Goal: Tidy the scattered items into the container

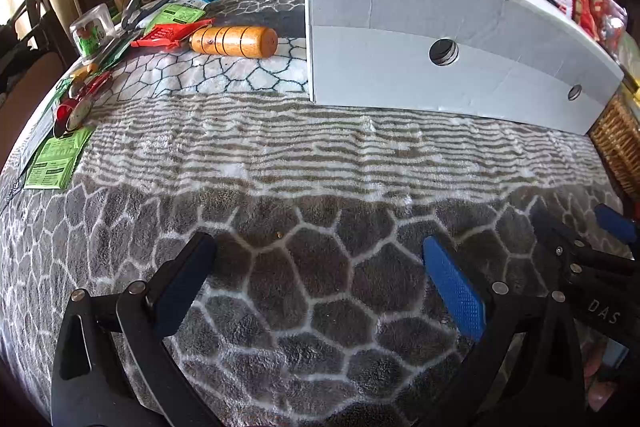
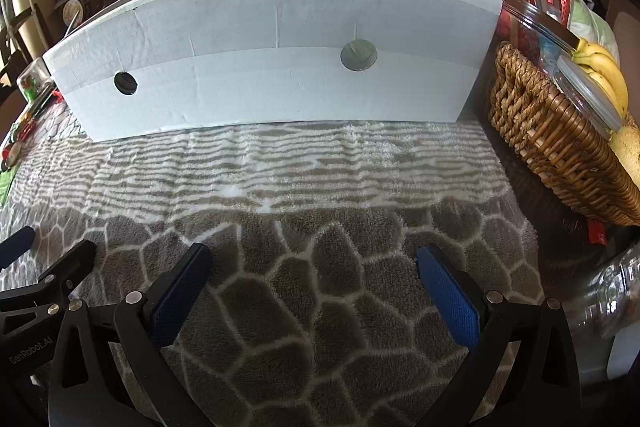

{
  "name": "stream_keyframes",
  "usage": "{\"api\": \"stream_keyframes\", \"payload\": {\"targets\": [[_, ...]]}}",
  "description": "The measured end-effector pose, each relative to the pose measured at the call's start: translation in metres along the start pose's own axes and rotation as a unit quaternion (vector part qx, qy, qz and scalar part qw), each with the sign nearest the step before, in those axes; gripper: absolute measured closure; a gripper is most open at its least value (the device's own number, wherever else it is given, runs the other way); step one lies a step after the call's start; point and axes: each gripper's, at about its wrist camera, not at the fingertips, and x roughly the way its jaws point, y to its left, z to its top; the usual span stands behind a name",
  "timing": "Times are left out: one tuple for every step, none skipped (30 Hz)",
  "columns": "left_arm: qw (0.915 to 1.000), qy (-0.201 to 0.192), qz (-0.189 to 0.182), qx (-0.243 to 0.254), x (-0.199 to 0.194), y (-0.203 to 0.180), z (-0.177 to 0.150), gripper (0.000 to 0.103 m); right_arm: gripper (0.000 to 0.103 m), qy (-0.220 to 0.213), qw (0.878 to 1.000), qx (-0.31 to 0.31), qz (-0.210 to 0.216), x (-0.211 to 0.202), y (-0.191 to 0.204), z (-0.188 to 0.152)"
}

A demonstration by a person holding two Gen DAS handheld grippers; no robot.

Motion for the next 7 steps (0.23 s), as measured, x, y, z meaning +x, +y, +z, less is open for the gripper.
{"api": "stream_keyframes", "payload": {"targets": [[1.0000,0.000,0.000,0.000,0.0000,-0.0001,0.0000,0.000,0.000,0.000,1.000,0.000,0.000,0.0000,0.0008,-0.0003],[1.0000,0.000,0.000,0.000,0.0001,-0.0001,0.0000,0.000,0.000,0.000,1.000,0.000,0.000,0.0000,0.0011,-0.0004],[1.0000,0.000,0.000,0.000,0.0000,0.0001,0.0001,0.000,0.000,0.000,1.000,0.000,0.000,-0.0001,0.0010,-0.0004],[1.0000,0.000,0.000,0.000,-0.0002,-0.0002,-0.0001,0.000,0.000,0.000,1.000,0.000,0.000,0.0001,0.0010,-0.0003],[1.0000,0.000,0.000,0.000,-0.0002,-0.0006,-0.0003,0.000,0.000,0.000,1.000,0.000,0.000,0.0000,0.0010,-0.0003],[1.0000,0.000,0.000,0.000,-0.0002,-0.0004,-0.0002,0.000,0.000,0.000,1.000,0.000,0.000,-0.0001,0.0010,-0.0004],[1.0000,0.000,0.000,0.000,-0.0002,-0.0004,-0.0003,0.000,0.000,0.000,1.000,0.000,0.000,0.0001,0.0010,-0.0003]]}}
